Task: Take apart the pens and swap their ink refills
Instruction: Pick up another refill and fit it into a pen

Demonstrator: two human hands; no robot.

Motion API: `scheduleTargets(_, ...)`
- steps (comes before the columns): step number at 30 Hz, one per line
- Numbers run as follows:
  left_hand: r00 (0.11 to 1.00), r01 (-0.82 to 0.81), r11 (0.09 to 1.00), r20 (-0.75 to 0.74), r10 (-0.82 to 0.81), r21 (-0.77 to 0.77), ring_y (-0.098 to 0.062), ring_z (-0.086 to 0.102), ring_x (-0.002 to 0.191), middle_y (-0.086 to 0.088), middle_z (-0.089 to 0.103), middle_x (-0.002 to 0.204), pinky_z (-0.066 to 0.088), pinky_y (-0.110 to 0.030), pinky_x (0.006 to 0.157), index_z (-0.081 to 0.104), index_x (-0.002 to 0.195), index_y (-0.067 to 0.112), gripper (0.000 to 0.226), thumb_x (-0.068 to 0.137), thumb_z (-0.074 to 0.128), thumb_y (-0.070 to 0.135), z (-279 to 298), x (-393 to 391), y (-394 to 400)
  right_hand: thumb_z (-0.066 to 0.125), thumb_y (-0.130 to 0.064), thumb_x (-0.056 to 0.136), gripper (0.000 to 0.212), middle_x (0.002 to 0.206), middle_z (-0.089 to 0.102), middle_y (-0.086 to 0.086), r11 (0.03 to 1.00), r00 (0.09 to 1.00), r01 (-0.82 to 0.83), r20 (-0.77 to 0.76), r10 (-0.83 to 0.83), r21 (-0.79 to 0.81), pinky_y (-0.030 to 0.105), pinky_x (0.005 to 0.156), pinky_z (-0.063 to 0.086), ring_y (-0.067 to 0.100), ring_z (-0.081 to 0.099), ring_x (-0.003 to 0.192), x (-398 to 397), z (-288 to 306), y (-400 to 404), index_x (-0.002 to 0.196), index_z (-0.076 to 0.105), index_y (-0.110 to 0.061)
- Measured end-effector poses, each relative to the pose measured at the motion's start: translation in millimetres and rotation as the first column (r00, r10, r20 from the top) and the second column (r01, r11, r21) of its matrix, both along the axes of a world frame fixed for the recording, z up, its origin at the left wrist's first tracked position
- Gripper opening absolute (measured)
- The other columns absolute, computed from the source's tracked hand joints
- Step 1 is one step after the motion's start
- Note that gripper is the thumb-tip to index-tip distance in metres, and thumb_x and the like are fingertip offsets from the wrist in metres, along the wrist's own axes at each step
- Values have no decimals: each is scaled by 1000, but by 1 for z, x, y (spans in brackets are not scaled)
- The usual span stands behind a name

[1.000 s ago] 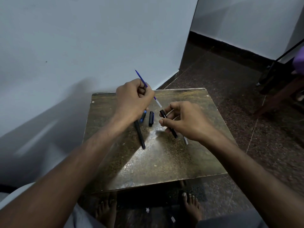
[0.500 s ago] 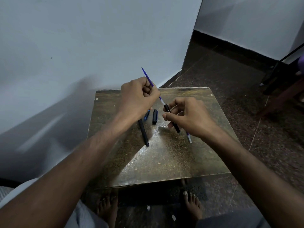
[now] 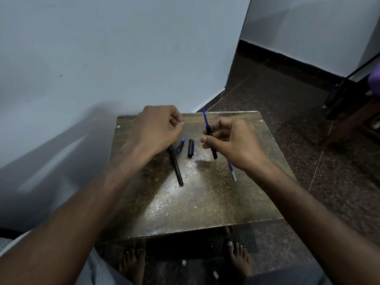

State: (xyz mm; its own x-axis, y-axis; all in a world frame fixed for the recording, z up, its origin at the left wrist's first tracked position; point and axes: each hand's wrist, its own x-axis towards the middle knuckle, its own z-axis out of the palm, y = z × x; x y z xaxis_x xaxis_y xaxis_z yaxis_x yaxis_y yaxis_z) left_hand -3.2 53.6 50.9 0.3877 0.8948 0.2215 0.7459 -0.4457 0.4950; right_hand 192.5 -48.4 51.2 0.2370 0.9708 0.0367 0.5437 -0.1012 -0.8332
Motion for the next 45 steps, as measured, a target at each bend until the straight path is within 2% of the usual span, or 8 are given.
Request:
scheduleTargets(5,970,18,1000,-242,-19,-5,-4,69,78,22,72,75,38,-22,57,74,92,36,12,90,79,47,-9,3,-6,90,-21,88,18,80,85,-2,999,1000,-28,8,28,-18,38,79,70,3,83,75,-5,1,0,101,78,-18)
scheduleTargets(12,955,-65,995,-294,40,-73,-17,75,92,14,78,87,49,-30,70,80,92,32,13,88,81,44,-13,12,-8,89,-20,89,15,79,85,-2,998,995,-67,68,68,-18,39,74,71,1,82,71,-6,2,-1,98,77,-18)
scheduleTargets(14,973,-79,989,-226,49,-124,-15,76,87,12,79,85,55,-30,70,82,92,30,11,90,79,40,-12,12,-4,89,-18,90,14,80,85,-2,997,995,-73,66,75,-23,40,74,70,2,82,71,-6,1,-1,98,76,-16)
scheduleTargets(17,988,-43,959,133,83,-279,4,72,80,16,78,85,53,-14,70,83,102,31,12,96,78,39,-10,7,8,88,-18,91,12,80,85,-2,995,994,-91,61,94,-48,38,74,70,3,82,71,-5,-1,0,98,77,-18)
scheduleTargets(22,741,141,832,615,272,-537,1,59,76,13,80,103,45,-26,67,85,108,32,16,99,76,41,-10,10,10,86,-24,94,10,78,85,-6,988,988,-127,81,134,-87,27,68,67,4,82,69,-6,-3,-1,100,77,-23)
scheduleTargets(25,681,133,811,647,343,-570,-6,50,71,10,74,93,39,-27,61,86,92,27,18,98,78,42,-8,14,10,84,-25,96,10,79,85,-5,990,991,-116,54,121,-83,28,62,67,8,82,66,-7,-1,-1,102,76,-21)
scheduleTargets(32,701,70,841,626,341,-536,19,57,54,32,65,55,41,-22,67,81,83,27,23,101,75,40,-8,12,10,84,-26,95,11,78,85,-7,988,986,-129,93,137,-90,31,61,68,7,82,65,-6,-2,-1,102,77,-21)
scheduleTargets(45,744,147,871,633,215,-469,19,60,62,33,69,64,44,-21,71,84,101,27,19,100,75,44,-16,17,5,83,-24,96,7,77,84,-7,987,986,-134,83,142,-89,26,54,65,7,81,62,-4,-1,0,99,77,-22)
